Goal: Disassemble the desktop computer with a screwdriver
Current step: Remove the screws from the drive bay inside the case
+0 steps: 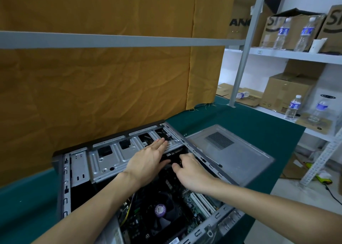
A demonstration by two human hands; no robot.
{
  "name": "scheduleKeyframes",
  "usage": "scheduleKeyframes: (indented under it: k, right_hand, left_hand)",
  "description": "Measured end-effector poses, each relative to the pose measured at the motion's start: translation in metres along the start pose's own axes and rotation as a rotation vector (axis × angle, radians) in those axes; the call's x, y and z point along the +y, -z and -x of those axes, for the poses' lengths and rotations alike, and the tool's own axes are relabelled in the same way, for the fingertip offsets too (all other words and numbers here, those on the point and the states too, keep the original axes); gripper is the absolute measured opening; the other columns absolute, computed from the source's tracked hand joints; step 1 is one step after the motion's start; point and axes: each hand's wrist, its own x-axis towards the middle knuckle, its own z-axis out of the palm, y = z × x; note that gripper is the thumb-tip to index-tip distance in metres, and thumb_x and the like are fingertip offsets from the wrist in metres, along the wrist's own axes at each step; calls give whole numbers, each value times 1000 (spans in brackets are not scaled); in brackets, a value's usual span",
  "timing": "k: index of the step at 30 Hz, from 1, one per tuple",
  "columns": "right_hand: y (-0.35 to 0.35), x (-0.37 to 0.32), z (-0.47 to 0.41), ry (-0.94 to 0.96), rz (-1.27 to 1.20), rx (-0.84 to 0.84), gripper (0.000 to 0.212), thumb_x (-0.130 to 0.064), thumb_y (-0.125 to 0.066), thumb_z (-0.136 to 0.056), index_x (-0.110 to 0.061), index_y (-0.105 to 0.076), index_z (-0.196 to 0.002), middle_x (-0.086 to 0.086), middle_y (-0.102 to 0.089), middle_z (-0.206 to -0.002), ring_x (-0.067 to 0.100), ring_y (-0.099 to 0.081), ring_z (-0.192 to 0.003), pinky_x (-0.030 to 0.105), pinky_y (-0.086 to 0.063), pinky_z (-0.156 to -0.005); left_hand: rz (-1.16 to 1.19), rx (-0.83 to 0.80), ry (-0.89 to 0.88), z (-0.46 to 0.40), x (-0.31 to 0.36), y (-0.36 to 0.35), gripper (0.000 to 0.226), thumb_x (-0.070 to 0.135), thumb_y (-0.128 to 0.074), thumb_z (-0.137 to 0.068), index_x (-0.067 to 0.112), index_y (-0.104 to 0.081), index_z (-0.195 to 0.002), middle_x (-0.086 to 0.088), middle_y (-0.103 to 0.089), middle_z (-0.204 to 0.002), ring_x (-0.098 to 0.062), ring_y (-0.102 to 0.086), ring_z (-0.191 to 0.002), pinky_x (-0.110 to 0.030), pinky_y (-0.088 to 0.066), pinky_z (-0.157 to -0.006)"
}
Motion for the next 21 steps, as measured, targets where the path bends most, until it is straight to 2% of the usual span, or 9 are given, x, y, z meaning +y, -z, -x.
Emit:
scheduleKeyframes:
  k: [2, 3, 5, 6, 8, 10, 13, 17, 21]
  right_hand:
    - [2, -1, 4, 74, 109, 26, 46, -35, -40, -106, -3, -49, -138, 3, -30, -154, 20, -43, -136, 25, -30, -101]
    - [4, -3, 5, 66, 110, 50, 48, -35, -43, -105, -4, -49, -142, 5, -35, -152, 20, -44, -136, 25, -32, -104]
    - [9, -11, 3, -13, -13, 90, 41, -33, -49, -103, -6, -59, -132, 12, -61, -131, 23, -61, -117, 36, -46, -103]
    - [11, -15, 0, -77, -154, 89, 34, -29, -51, -102, -4, -63, -122, 15, -70, -112, 24, -68, -100, 40, -52, -95]
    - [11, -26, -9, -231, -550, -1, 21, -19, -51, -103, -3, -61, -113, 18, -70, -91, 26, -70, -79, 40, -57, -78]
    - [7, -34, -15, -395, -913, -132, 10, -11, -50, -103, -1, -54, -103, 24, -66, -93, 34, -68, -88, 40, -58, -75]
    - [-4, -40, -23, -482, -1151, -151, 8, -4, -48, -102, -1, -55, -104, 27, -62, -96, 39, -66, -97, 39, -57, -69]
    - [-12, -43, -23, -472, -1295, -67, 16, 6, -48, -101, 4, -61, -110, 26, -67, -96, 36, -68, -84, 40, -57, -64]
    - [-1, -37, -4, -524, -1287, -79, 20, 12, -49, -97, 5, -55, -114, 32, -54, -125, 46, -60, -116, 47, -59, -69]
  left_hand:
    - [49, -10, 16, 0, -2, 2, 70, 50, -52, -101, 22, -26, -160, 8, -20, -167, -13, -31, -149, -33, -44, -109]
    - [86, -16, 28, 0, -3, 3, 71, 49, -57, -99, 22, -29, -158, 8, -22, -166, -15, -36, -147, -34, -45, -110]
    - [173, -19, 39, -2, -4, 5, 69, 44, -64, -96, 20, -37, -155, 6, -29, -164, -17, -42, -143, -36, -44, -111]
    - [229, -10, 35, -2, -5, 7, 65, 40, -66, -96, 19, -43, -152, 4, -34, -162, -16, -44, -142, -33, -43, -112]
    - [370, 29, 15, -1, -7, 13, 49, 25, -67, -95, 17, -56, -142, 1, -48, -151, -13, -48, -136, -19, -37, -111]
    - [473, 87, 22, 3, -12, 19, 38, 8, -61, -93, 16, -66, -130, 2, -56, -135, -12, -53, -127, -12, -35, -105]
    - [504, 147, 95, 10, -19, 22, 34, 0, -51, -95, 17, -71, -116, 3, -58, -121, -13, -56, -116, -20, -41, -100]
    - [489, 164, 133, 11, -22, 20, 33, 1, -49, -96, 19, -73, -108, 5, -58, -115, -13, -55, -113, -20, -41, -95]
    - [452, 134, 112, 11, -21, 17, 29, 6, -49, -99, 22, -72, -107, 6, -57, -114, -15, -52, -113, -21, -40, -94]
